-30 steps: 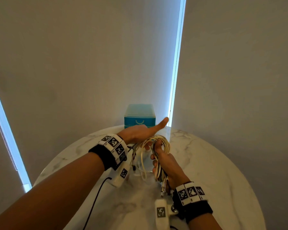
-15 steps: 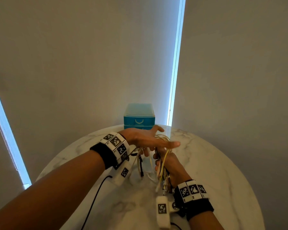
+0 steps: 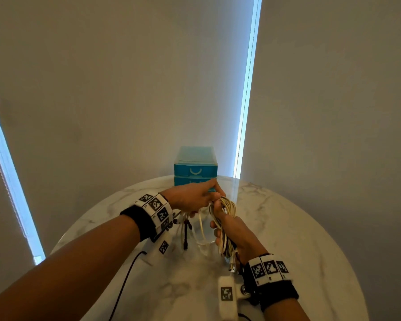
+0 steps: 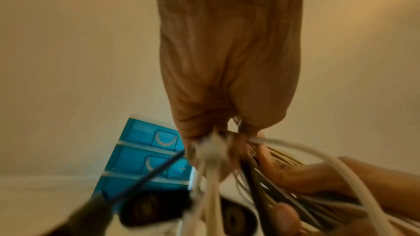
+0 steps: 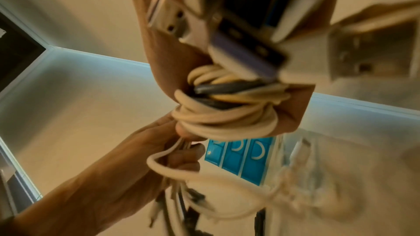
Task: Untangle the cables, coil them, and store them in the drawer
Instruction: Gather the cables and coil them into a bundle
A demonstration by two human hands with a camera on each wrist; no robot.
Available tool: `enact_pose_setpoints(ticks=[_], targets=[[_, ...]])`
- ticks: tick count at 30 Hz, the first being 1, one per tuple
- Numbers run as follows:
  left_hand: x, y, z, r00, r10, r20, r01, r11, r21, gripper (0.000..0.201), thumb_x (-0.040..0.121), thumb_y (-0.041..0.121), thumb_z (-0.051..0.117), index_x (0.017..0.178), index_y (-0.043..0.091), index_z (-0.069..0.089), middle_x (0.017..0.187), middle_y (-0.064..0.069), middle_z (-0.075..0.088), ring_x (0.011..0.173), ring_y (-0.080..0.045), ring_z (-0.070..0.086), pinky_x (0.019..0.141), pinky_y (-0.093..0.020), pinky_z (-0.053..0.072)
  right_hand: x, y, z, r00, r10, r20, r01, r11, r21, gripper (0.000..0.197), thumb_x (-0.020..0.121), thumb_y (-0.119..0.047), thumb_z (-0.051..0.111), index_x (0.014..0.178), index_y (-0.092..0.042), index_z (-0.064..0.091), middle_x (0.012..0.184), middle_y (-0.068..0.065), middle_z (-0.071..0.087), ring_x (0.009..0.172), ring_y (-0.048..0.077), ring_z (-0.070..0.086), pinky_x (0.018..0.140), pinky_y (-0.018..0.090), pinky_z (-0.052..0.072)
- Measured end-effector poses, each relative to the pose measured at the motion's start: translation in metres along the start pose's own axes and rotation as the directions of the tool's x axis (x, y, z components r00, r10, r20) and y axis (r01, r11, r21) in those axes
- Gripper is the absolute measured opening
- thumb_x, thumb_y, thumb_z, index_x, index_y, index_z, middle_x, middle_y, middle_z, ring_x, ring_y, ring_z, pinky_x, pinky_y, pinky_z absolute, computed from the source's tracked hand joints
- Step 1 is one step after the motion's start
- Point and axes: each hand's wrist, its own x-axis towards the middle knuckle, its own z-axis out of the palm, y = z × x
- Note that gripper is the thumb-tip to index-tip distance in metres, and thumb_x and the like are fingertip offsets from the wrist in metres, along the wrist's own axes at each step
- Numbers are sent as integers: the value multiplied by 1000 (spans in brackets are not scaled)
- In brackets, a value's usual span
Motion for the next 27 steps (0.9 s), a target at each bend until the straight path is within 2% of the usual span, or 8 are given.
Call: enact_pose_setpoints(ticks=[1, 3, 5, 8, 12, 16, 20, 27], targets=[[2, 2, 0, 999, 2, -36, -2, 1000, -8, 22, 115, 32, 45, 134, 26, 54, 103, 7, 62, 74, -12, 62, 57, -22, 55, 0, 1, 0, 1000, -3, 2, 3, 1000, 1, 71, 90, -75, 64, 115, -8, 68, 85, 9, 67, 52, 14, 58, 51, 30, 50], [6, 5, -1, 994, 22, -109, -26, 999, -34, 18, 114, 27, 47, 127, 22, 58, 108, 5, 67, 84, -11, 64, 64, -16, 51, 0, 2, 0, 1000, -8, 11, 9, 999, -42, 73, 87, -73, 69, 116, -7, 68, 85, 10, 68, 50, 14, 58, 51, 31, 50], [10, 6, 2, 982, 63, -176, -69, 997, -27, 19, 111, 18, 49, 125, 14, 62, 119, 1, 71, 104, -18, 69, 82, -22, 55, -1, 1, 1, 1000, -19, 13, 20, 995, -94, 70, 87, -73, 70, 118, -10, 66, 86, 9, 70, 49, 14, 57, 51, 30, 50], [13, 11, 12, 954, 132, -268, -141, 990, -14, 22, 111, 12, 45, 124, 14, 63, 116, 13, 68, 102, -9, 68, 85, -20, 58, -2, -2, 3, 998, -20, 58, 30, 983, -180, 62, 92, -72, 65, 116, -15, 65, 88, 8, 72, 52, 14, 59, 53, 31, 51], [16, 14, 16, 955, 145, -258, -167, 984, -62, 26, 114, 14, 40, 127, 16, 63, 110, 22, 64, 106, -6, 67, 94, -22, 56, -6, -5, 5, 996, -15, 86, 24, 994, -103, 64, 100, -72, 50, 105, -10, 67, 66, 3, 70, 48, 14, 57, 49, 28, 49], [18, 5, 22, 963, 93, -252, -109, 993, -49, 34, 118, 31, 35, 129, 13, 61, 120, 5, 63, 112, -14, 62, 107, -34, 51, -5, -5, 2, 998, -50, 27, 53, 991, -123, 85, 91, -87, 31, 112, -15, 71, 66, -1, 74, 50, 12, 62, 49, 26, 51], [23, -2, 32, 956, 63, -287, -92, 992, -90, 33, 116, 43, 33, 124, 22, 58, 120, -6, 61, 108, -19, 62, 109, -45, 52, 4, -1, 1, 995, -55, -82, 55, 998, 1, 86, 88, -89, 36, 119, -18, 73, 80, 2, 80, 64, 14, 72, 58, 29, 55], [19, 10, 44, 943, 126, -307, -137, 990, -15, 46, 114, 57, 24, 153, 45, 45, 130, 0, 74, 109, -17, 74, 104, -45, 58, 8, -4, -12, 970, -63, -234, 86, 992, 90, 84, 95, -84, 39, 87, -8, 74, 51, 4, 63, 47, 17, 61, 57, 36, 51]])
